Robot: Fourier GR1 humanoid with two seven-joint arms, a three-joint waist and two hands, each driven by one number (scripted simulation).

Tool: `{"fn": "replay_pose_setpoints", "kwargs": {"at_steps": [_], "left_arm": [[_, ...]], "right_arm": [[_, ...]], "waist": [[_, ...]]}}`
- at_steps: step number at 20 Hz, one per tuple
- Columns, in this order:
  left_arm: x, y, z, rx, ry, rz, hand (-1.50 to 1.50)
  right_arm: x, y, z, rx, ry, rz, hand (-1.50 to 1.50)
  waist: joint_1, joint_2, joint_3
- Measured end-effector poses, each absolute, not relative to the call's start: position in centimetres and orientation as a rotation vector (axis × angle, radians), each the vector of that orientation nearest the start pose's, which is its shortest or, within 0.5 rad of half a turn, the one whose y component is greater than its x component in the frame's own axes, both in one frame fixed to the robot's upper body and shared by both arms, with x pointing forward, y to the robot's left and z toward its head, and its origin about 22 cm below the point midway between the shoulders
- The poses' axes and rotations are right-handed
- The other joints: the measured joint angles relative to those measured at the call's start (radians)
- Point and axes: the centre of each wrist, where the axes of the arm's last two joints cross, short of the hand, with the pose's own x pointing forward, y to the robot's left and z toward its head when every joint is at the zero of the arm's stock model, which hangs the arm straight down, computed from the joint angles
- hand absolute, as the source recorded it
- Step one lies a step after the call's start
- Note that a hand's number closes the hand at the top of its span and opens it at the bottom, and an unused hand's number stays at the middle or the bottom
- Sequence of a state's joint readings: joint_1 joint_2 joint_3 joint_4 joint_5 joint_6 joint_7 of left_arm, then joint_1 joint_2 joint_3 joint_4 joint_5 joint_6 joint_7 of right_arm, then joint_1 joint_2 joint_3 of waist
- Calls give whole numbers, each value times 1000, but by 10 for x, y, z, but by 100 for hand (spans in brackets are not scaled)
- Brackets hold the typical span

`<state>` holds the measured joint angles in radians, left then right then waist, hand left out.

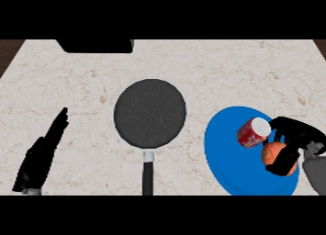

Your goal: Pick the squash from the plate and place it in the pan

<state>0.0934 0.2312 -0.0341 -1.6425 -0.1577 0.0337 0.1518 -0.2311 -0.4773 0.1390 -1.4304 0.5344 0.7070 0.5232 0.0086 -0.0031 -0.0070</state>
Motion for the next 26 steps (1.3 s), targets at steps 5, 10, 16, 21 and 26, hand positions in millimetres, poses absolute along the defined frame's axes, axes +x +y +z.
{"fn": "replay_pose_setpoints", "kwargs": {"at_steps": [5, 10, 16, 21, 26], "left_arm": [[218, 284, 11, 328, -1387, -268, 0], [219, 289, 11, 332, -1387, -261, 0], [224, 287, 11, 333, -1385, -263, 0], [226, 283, 6, 335, -1382, -265, 0], [229, 276, 7, 330, -1391, -272, 0]], "right_arm": [[312, -281, 68, -688, -782, 1216, 150], [316, -272, 100, -884, -1098, 1152, 150], [319, -239, 145, -1004, -1510, 1099, 150], [334, -197, 166, -950, -1673, 1055, 150], [353, -147, 161, -814, -1729, 1031, 150]], "waist": [[3, 3, 5], [-3, 2, 8], [-3, 2, 7], [3, 4, 7], [7, 5, 7]]}}
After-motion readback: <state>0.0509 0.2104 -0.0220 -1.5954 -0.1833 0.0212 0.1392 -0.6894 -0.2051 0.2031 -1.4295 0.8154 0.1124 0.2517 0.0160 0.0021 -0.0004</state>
